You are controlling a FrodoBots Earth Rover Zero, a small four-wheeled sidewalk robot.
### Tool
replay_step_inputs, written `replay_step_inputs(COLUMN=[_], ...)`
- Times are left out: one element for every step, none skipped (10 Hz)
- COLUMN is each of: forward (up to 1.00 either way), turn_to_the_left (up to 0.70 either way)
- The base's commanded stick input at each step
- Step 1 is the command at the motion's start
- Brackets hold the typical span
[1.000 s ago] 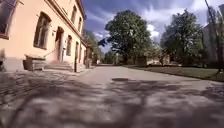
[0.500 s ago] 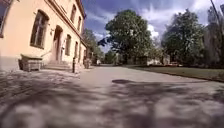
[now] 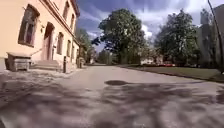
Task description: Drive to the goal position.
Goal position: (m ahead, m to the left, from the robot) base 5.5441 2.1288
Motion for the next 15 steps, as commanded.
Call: replay_step_inputs(forward=[0.70,0.70,0.70,0.70,0.70,0.70,0.70,0.70,0.70,0.70,0.70,0.70,0.70,0.70,0.70], turn_to_the_left=[-0.29,-0.29,-0.29,-0.29,-0.15,-0.07,-0.03,0.06,0.06,0.06,0.06,0.06,0.06,0.06,0.06])
